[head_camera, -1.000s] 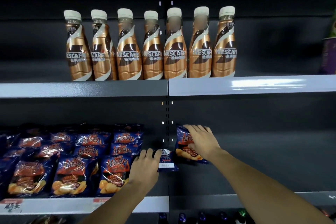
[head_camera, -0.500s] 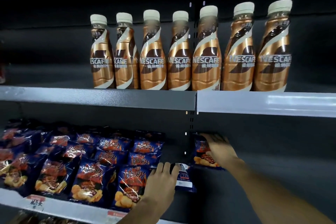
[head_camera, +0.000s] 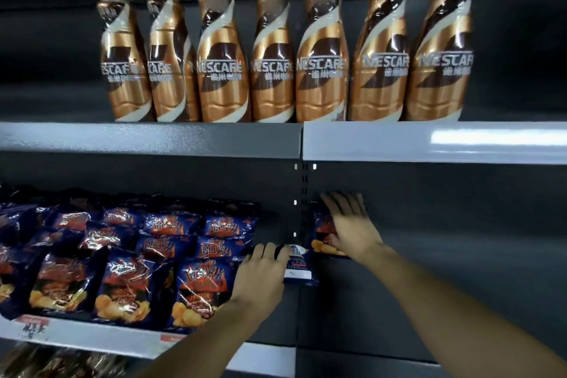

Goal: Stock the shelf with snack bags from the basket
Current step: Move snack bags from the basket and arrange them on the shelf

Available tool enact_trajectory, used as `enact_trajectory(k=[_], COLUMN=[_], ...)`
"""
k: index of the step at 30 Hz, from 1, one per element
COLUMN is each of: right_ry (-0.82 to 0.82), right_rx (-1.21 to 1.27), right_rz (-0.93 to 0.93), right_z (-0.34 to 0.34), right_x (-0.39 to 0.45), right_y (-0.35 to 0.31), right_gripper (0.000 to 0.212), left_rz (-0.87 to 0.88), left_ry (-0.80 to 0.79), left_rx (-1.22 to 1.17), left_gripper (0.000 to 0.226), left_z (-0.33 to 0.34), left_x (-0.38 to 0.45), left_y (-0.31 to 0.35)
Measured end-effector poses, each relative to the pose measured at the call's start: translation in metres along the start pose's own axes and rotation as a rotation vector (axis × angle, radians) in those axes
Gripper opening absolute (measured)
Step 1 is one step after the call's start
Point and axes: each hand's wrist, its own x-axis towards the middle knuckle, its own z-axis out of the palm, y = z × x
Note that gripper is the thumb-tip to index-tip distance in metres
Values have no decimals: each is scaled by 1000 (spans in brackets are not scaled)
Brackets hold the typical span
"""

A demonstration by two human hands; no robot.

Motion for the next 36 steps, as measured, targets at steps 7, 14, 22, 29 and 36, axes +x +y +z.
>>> enact_trajectory(k=[7,14,22,29,36], right_ry=[-65,-167,-237,-247,-279], right_rx=[121,352,380,350,312], right_rz=[-230,56,169,312,330], right_z=[-25,-43,-40,-34,-30], right_x=[-41,-69,-73,-82,-93], right_y=[-17,-24,-21,-6,3], right_gripper=[79,84,69,60,53], left_rz=[46,-132,-127,-138,-133], left_ry=[31,-54,-110,-115,-106], left_rx=[-100,-797,-875,-753,-922], left_gripper=[66,45,34,36,88], left_z=[-22,-57,-64,-59,-51], left_x=[20,28,23,29,28], left_y=[6,1,-10,-21,-6])
